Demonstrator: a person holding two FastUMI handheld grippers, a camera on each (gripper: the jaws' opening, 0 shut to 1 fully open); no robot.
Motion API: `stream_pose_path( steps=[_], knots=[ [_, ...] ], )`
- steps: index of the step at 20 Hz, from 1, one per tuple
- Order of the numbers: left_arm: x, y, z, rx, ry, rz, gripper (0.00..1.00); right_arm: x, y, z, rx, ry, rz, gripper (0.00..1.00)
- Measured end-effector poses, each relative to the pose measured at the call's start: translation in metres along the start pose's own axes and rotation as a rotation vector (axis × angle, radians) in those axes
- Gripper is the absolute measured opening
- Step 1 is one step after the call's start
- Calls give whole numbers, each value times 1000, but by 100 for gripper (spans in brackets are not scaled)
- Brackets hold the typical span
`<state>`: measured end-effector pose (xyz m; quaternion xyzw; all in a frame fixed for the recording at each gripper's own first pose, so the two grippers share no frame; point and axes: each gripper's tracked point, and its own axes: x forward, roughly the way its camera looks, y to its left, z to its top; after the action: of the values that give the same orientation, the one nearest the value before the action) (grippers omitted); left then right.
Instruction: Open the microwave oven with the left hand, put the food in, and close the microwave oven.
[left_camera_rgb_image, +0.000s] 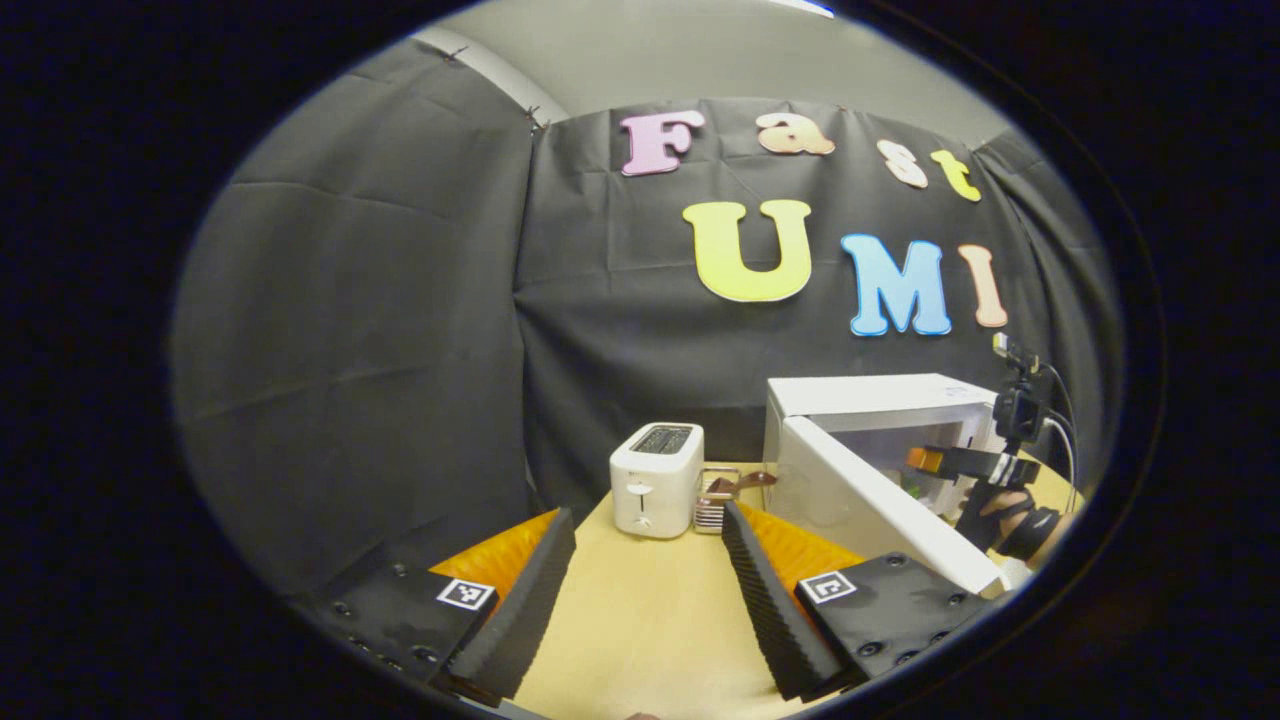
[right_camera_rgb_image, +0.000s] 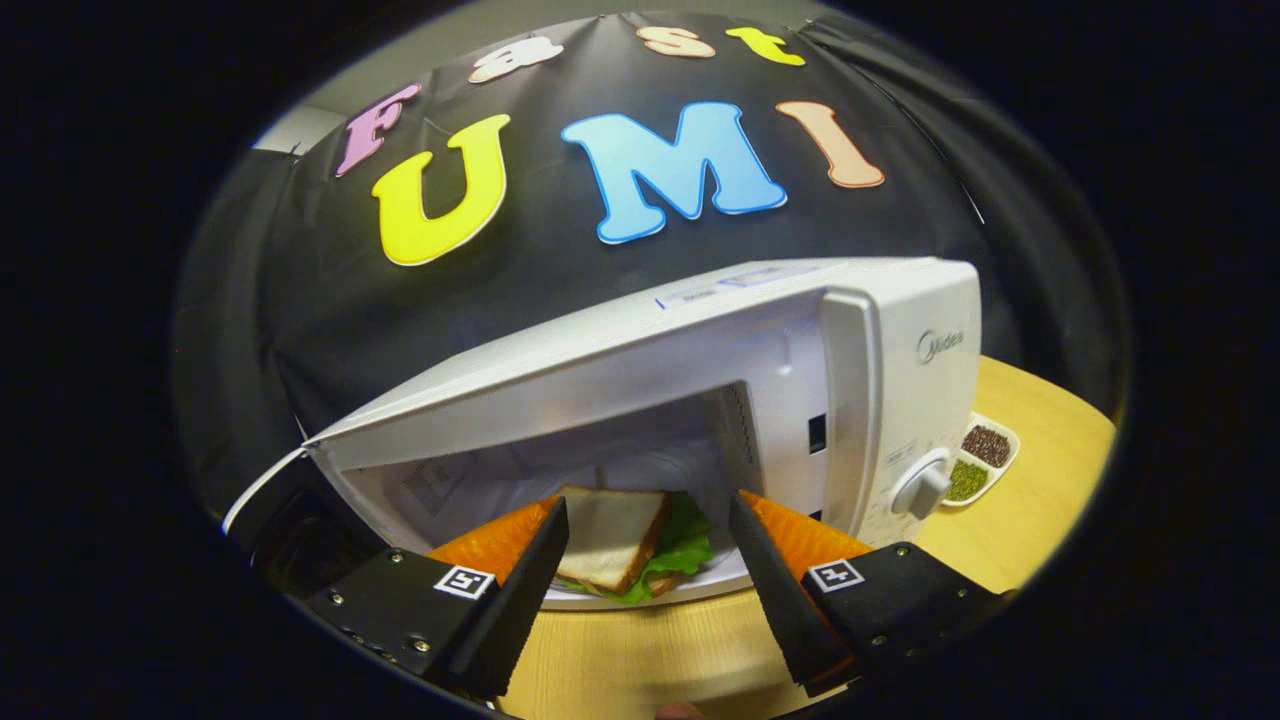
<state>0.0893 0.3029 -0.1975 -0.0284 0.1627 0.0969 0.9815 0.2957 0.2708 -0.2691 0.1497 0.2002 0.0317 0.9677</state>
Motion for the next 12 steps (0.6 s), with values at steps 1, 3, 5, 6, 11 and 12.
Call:
stream_pose_path(
  steps=[1, 3, 5, 6, 11, 12],
  knots=[
    [-1, -2, -1, -5, -2, -1, 95, -12, -2, 10, -25, -15, 7, 98],
    [-6, -7, 1, -17, -12, 0, 94, -37, -9, 30, -70, -50, 27, 98],
    [-10, -11, -1, -21, -18, 5, 99, -66, -16, 51, -97, -85, 46, 98],
    [-12, -12, -4, -17, -19, 12, 99, -79, -20, 62, -105, -101, 52, 98],
    [-25, -13, -20, 4, 6, 46, 99, -149, -38, 107, -101, -190, 80, 97],
    [-28, -12, -21, 2, 11, 56, 99, -162, -38, 114, -101, -207, 87, 97]
  ],
)
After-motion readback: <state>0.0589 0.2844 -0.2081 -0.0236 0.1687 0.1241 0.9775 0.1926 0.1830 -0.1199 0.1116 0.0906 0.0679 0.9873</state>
